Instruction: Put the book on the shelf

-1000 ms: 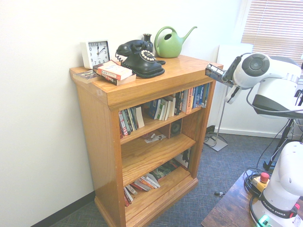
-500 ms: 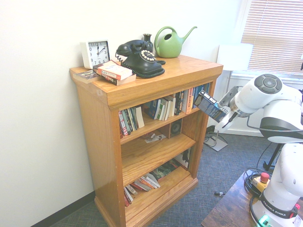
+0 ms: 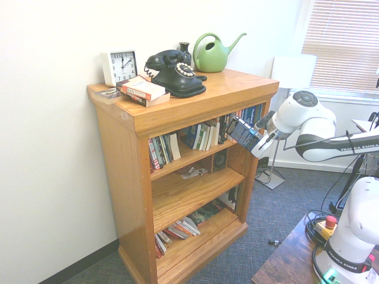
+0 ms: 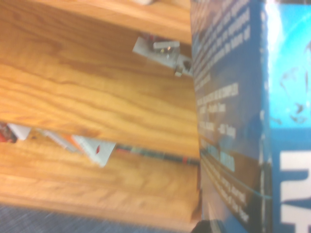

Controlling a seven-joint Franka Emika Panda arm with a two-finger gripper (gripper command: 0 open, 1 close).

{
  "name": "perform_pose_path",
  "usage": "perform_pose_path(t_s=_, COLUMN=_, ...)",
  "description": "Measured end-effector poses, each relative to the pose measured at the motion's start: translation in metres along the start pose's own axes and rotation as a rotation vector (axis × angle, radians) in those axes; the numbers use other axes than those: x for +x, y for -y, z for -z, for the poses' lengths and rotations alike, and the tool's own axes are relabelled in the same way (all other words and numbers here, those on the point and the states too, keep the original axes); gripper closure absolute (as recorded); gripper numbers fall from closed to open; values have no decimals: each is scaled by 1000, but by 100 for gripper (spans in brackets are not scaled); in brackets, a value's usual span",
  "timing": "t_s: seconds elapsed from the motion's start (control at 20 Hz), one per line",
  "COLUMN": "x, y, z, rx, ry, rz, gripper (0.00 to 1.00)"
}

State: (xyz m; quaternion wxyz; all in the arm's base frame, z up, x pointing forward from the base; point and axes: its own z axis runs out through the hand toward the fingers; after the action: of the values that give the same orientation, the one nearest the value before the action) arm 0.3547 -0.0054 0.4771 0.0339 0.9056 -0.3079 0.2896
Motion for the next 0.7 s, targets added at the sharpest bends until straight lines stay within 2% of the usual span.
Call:
perform_pose_path(t_s=0.2, x=26, y=10, z=-5, rx=48, ry=9, rz=62, gripper=100)
perform_pose_path(t_s=0.45, x=4, y=49, z=-3, rx=62, ry=6, rz=123, gripper=100)
perform_pose_path(t_s=0.7, x=-12, y=72, z=-26, rx=85, ry=4, rz=142, gripper=100)
